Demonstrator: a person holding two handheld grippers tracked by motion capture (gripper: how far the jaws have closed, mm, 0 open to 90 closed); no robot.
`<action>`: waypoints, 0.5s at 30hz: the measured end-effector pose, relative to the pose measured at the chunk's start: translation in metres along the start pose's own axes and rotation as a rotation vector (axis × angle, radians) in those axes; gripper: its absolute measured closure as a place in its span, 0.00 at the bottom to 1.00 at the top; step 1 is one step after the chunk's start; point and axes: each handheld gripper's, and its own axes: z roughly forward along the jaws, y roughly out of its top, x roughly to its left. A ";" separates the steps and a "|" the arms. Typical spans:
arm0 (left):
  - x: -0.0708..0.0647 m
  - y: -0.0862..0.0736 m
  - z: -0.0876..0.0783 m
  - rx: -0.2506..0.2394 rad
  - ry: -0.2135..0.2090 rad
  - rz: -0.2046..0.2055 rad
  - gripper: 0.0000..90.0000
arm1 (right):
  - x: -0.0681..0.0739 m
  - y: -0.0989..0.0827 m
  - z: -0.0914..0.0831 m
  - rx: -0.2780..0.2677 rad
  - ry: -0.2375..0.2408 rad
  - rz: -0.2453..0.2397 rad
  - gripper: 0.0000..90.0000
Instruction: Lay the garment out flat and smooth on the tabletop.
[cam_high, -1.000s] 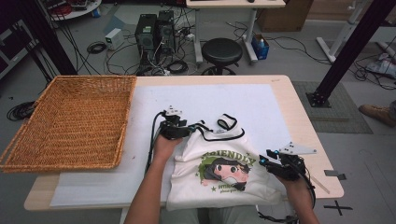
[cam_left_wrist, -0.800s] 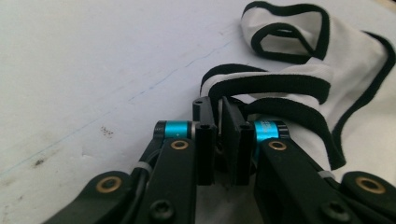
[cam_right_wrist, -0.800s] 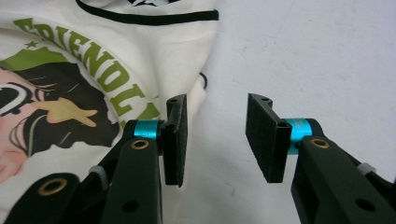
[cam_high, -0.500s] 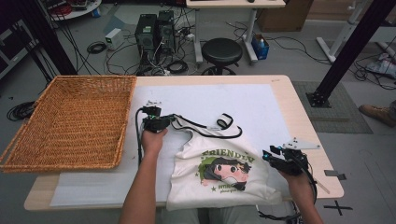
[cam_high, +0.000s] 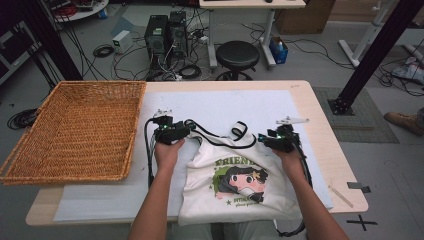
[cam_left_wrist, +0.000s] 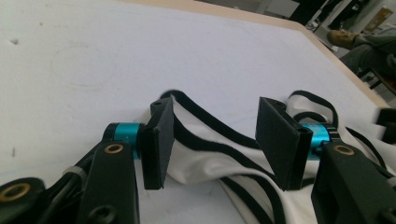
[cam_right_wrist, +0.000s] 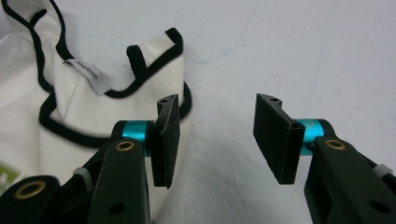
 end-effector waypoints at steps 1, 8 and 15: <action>-0.001 -0.006 -0.003 0.001 -0.005 0.018 0.52 | 0.007 0.004 0.020 0.035 0.068 0.017 0.62; -0.004 -0.015 -0.009 -0.032 -0.049 0.044 0.51 | 0.009 0.004 -0.012 -0.037 -0.137 -0.099 0.98; -0.016 -0.017 -0.007 -0.023 -0.073 0.063 0.51 | 0.014 0.008 -0.025 -0.058 -0.188 -0.125 0.96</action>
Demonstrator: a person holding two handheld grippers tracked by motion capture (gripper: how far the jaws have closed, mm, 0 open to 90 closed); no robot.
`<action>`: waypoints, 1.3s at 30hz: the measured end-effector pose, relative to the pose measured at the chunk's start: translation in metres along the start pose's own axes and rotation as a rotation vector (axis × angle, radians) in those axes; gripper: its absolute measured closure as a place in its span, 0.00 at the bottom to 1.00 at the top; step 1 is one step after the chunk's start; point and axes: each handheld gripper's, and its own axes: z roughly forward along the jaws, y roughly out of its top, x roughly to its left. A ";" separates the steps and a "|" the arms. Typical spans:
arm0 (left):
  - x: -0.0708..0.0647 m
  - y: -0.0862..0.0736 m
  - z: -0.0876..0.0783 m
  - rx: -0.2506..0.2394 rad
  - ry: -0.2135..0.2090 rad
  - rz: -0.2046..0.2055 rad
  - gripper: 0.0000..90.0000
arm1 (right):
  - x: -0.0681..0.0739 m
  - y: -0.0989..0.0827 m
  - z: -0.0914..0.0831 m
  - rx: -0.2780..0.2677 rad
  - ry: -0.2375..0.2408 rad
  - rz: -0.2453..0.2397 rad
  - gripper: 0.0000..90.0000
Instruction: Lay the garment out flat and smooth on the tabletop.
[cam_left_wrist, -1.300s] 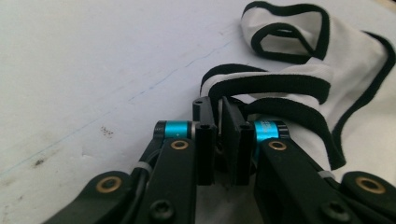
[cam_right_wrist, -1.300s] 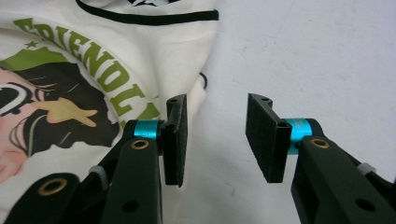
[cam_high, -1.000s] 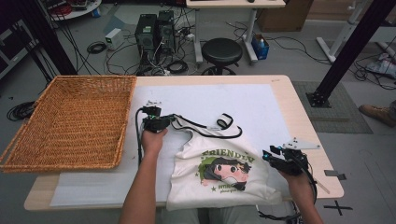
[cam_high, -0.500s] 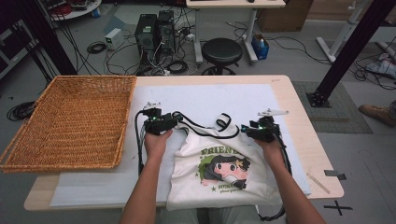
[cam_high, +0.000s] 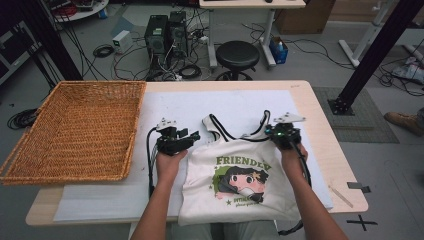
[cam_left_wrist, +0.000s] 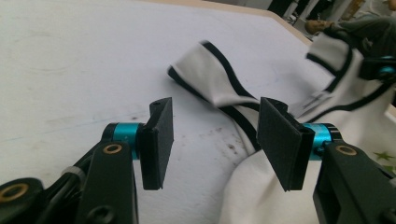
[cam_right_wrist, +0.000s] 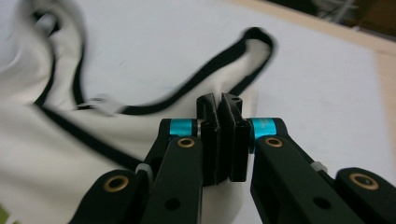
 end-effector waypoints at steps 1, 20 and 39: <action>-0.004 -0.002 0.003 0.022 -0.009 0.005 0.51 | 0.016 -0.002 0.024 0.083 0.103 -0.066 0.80; -0.026 -0.013 0.028 0.137 -0.060 0.064 0.51 | -0.025 -0.002 0.052 0.102 0.146 0.056 0.59; -0.017 -0.002 0.014 0.065 0.013 0.046 0.48 | -0.063 0.014 0.034 0.013 -0.081 0.208 0.67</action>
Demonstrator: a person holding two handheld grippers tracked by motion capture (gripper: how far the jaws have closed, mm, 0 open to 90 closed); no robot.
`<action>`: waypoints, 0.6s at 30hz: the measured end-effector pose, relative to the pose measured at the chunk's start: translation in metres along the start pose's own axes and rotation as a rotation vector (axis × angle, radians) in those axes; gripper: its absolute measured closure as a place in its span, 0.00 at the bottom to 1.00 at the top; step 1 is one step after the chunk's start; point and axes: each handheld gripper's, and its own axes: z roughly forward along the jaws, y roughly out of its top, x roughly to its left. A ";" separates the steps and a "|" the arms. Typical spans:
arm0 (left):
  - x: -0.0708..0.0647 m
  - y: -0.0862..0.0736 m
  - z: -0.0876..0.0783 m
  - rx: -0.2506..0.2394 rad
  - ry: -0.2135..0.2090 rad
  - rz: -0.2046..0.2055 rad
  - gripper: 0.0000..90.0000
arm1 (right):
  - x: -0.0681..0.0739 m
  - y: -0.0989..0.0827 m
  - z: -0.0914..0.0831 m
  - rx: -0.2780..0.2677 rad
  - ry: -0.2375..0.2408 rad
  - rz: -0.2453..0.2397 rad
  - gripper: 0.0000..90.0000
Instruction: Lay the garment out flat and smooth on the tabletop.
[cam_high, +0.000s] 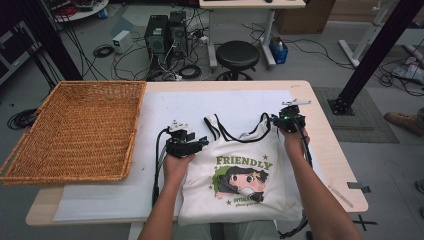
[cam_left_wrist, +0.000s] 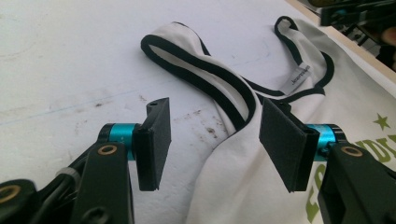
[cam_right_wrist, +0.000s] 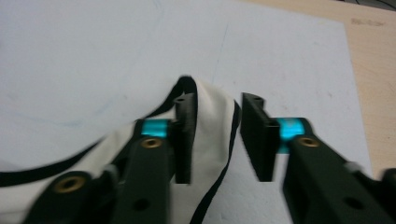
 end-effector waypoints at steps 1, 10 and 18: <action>0.000 0.002 0.001 -0.004 -0.001 -0.001 0.48 | -0.003 0.000 -0.008 -0.026 0.017 0.015 0.64; -0.001 0.022 0.053 0.136 -0.042 -0.045 0.46 | -0.018 -0.026 -0.062 -0.075 0.057 -0.019 0.58; -0.016 0.022 0.070 0.229 0.064 0.090 0.86 | -0.025 -0.048 -0.076 -0.072 0.066 -0.013 0.57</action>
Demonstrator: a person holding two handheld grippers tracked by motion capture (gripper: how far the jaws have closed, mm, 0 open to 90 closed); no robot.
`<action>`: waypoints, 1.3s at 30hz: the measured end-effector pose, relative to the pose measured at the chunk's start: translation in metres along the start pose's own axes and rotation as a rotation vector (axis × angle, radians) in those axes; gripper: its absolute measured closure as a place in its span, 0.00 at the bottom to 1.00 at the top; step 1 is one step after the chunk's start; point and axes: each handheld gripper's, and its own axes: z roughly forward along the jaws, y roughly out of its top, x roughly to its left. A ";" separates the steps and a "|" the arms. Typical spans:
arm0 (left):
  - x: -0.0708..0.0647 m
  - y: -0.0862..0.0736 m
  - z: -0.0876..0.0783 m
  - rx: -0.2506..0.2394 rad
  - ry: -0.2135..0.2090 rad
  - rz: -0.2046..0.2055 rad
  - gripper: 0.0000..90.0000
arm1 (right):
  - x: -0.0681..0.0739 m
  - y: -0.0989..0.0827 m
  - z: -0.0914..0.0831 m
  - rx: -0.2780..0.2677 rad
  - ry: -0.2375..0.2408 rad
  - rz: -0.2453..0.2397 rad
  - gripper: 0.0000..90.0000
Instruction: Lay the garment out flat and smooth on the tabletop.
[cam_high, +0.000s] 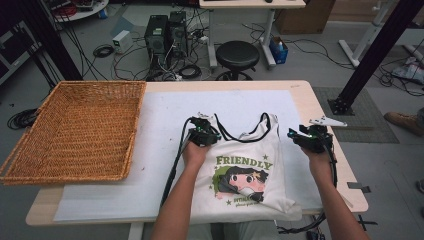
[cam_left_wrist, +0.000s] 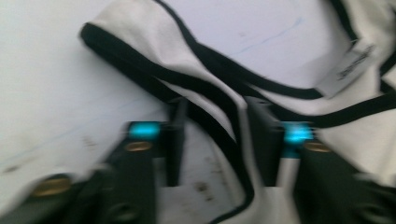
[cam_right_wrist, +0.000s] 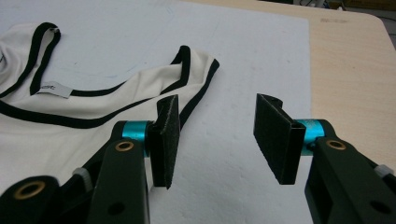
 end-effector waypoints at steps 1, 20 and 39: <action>0.003 0.000 -0.002 0.006 0.014 -0.011 0.95 | 0.002 0.000 0.001 0.002 0.004 -0.007 0.57; 0.057 -0.050 -0.062 -0.183 0.026 -0.249 0.52 | 0.028 -0.011 0.030 0.093 0.140 -0.016 0.55; 0.070 -0.041 -0.054 -0.211 0.158 -0.188 0.96 | 0.040 0.018 0.074 0.089 -0.022 -0.035 0.95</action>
